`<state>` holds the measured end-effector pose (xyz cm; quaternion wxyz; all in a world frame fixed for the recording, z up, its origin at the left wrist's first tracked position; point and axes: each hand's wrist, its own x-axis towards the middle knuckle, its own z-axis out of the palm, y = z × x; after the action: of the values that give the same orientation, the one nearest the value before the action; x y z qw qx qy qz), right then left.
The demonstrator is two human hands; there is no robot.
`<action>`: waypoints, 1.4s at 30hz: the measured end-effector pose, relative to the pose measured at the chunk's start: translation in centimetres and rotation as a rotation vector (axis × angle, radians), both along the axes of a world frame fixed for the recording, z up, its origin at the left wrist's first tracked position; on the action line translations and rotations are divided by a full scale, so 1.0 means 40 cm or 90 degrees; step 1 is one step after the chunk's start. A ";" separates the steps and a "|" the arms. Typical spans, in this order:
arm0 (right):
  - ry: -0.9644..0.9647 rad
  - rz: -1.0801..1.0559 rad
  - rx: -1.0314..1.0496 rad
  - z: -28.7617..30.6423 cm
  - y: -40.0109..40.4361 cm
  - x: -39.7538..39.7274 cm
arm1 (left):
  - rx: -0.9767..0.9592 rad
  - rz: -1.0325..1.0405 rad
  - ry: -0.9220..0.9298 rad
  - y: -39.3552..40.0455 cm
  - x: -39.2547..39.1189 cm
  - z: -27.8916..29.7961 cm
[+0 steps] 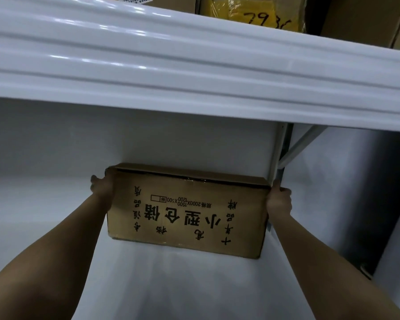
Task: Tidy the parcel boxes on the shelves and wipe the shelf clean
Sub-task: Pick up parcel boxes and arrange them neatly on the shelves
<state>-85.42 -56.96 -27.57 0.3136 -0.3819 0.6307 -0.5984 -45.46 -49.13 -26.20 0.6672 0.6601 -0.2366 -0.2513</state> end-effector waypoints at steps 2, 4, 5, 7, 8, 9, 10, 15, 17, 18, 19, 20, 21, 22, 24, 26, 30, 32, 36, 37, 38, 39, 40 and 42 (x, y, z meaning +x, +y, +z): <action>-0.068 0.061 -0.013 0.002 0.002 0.001 | 0.002 -0.012 0.016 0.003 0.010 0.006; -0.209 0.208 -0.010 -0.005 -0.002 0.000 | -0.011 -0.044 0.022 0.009 0.011 0.019; -0.237 0.258 -0.019 -0.004 0.013 0.003 | -0.017 -0.071 0.023 0.006 0.017 0.014; -0.196 0.295 -0.033 0.001 0.031 0.007 | -0.016 -0.092 0.003 -0.031 0.054 -0.019; -0.163 0.290 -0.050 -0.003 0.031 0.005 | -0.016 -0.093 0.002 -0.038 0.061 -0.025; -0.141 0.292 -0.060 -0.001 0.042 0.001 | -0.007 -0.091 0.005 -0.033 0.057 -0.019; -0.123 0.304 -0.078 0.000 0.049 0.000 | -0.002 -0.076 0.006 -0.010 0.039 0.000; -0.086 0.338 -0.053 0.012 0.131 -0.022 | 0.030 -0.058 0.003 0.012 0.020 0.004; 0.007 0.348 -0.045 0.016 0.156 -0.035 | -0.025 -0.019 0.033 0.015 0.012 -0.003; 0.047 0.361 -0.048 0.019 0.169 -0.039 | -0.030 -0.005 0.034 0.026 0.012 -0.007; 0.071 0.380 -0.045 0.021 0.188 -0.040 | -0.018 0.005 0.029 0.037 0.012 -0.008; 0.093 0.403 -0.048 0.023 0.201 -0.042 | -0.013 0.020 0.039 0.048 0.008 -0.002; 0.118 0.420 -0.054 0.019 0.220 -0.043 | -0.012 0.038 0.054 0.060 0.010 -0.003; 0.151 0.432 -0.061 0.019 0.229 -0.044 | -0.016 0.054 0.064 0.066 0.008 0.002; 0.202 0.451 -0.075 0.020 0.261 -0.045 | -0.018 0.089 0.070 0.099 0.004 0.005; 0.241 0.457 -0.087 0.020 0.300 -0.046 | -0.016 0.117 0.088 0.144 0.002 0.006; 0.277 0.459 -0.112 0.025 0.369 -0.045 | -0.018 0.149 0.082 0.228 0.000 0.010; 0.295 0.469 -0.099 0.030 0.411 -0.048 | -0.013 0.156 0.067 0.273 0.000 0.020; 0.349 0.509 -0.072 0.042 0.509 -0.073 | 0.028 0.157 0.011 0.374 -0.007 0.043; 0.339 0.504 -0.085 0.043 0.530 -0.083 | 0.031 0.161 -0.003 0.401 -0.013 0.052; 0.315 0.491 -0.105 0.040 0.560 -0.096 | 0.032 0.163 -0.019 0.435 -0.021 0.055; 0.280 0.466 -0.126 0.044 0.578 -0.102 | 0.028 0.162 -0.035 0.449 -0.024 0.059; 0.237 0.444 -0.145 0.048 0.597 -0.111 | 0.020 0.159 -0.052 0.471 -0.038 0.065; 0.163 0.389 -0.180 0.054 0.640 -0.127 | 0.016 0.139 -0.064 0.525 -0.064 0.065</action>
<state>-90.49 -31.36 -25.42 0.3407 -0.6641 0.4325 -0.5058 -48.03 -28.15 -23.60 0.6699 0.7016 -0.1932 -0.1469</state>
